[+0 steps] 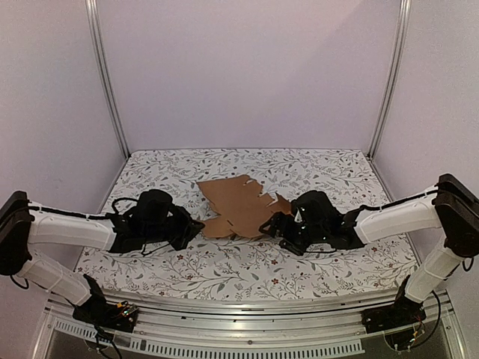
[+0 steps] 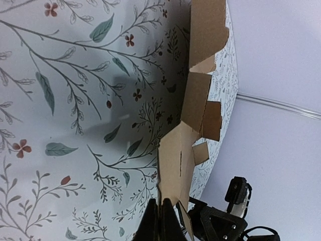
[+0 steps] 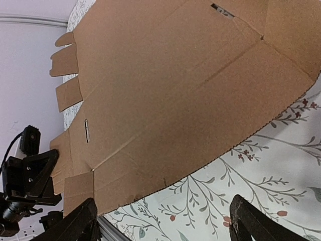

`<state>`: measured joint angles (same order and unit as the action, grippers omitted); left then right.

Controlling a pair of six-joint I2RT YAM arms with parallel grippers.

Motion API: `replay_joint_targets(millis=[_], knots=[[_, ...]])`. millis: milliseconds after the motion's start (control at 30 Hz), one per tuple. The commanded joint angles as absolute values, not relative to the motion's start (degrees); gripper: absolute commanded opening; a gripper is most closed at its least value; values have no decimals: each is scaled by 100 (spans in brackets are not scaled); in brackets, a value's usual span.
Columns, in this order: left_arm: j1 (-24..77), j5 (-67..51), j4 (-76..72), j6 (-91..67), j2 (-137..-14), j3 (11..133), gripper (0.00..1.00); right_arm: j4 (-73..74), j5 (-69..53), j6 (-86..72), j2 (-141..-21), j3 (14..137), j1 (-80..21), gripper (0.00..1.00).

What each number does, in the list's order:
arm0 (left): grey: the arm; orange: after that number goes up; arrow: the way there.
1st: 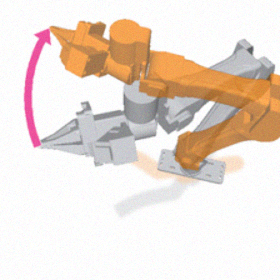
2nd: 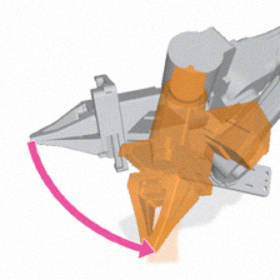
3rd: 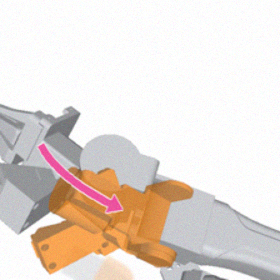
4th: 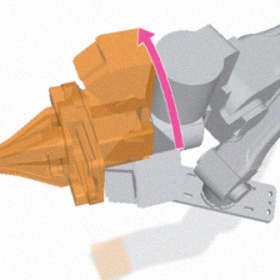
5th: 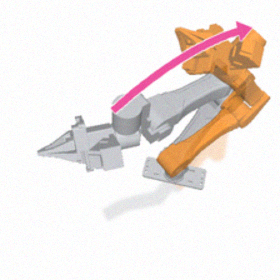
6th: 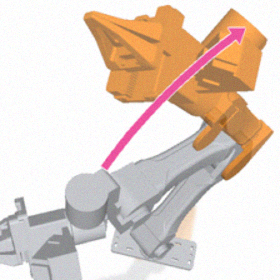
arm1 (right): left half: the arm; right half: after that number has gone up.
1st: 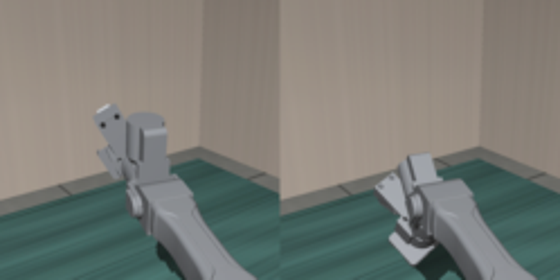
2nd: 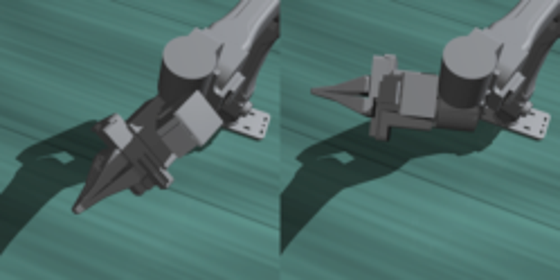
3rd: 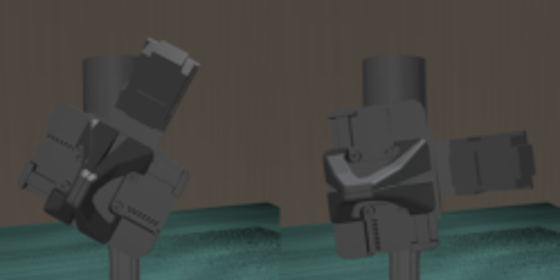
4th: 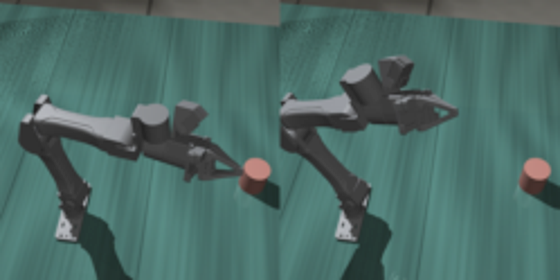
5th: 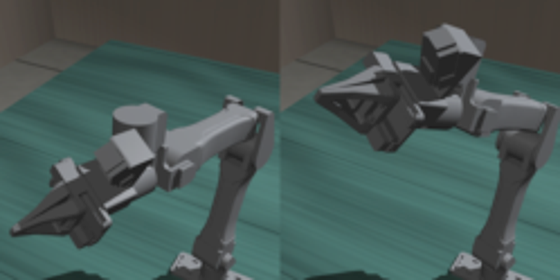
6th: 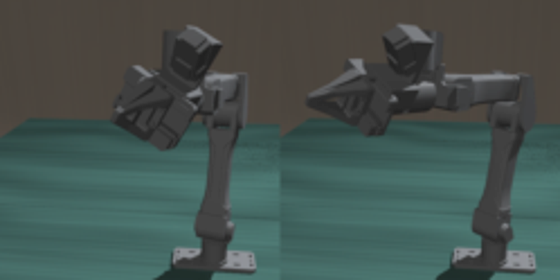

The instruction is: Fold the paper box

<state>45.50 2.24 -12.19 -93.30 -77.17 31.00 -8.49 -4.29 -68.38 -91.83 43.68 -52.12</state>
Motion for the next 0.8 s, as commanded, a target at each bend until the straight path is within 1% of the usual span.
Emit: replay_joint_targets(millis=[0, 233, 400, 533, 600, 767], knots=[[4665, 260, -1390, -9339, -7778, 3054, 0, -1670, -185, -7396, -9449, 4217, -5246, 88], [4706, 221, -1285, -9238, -7663, 3010, 0, -2282, -30, -7771, -9828, 4202, -5242, 81], [4729, 218, -1257, -9187, -7537, 2840, 0, -2298, 284, -7727, -9879, 4299, -5228, 76], [4737, 210, -1195, -9093, -7437, 2755, 0, -2337, 396, -7741, -9867, 4236, -5227, 70], [4745, 219, -1142, -9007, -7375, 2727, 0, -2363, 448, -7744, -9840, 4199, -5224, 66], [4780, 246, -1040, -8827, -7261, 2638, 0, -2380, 539, -7746, -9838, 4143, -5208, 60]])
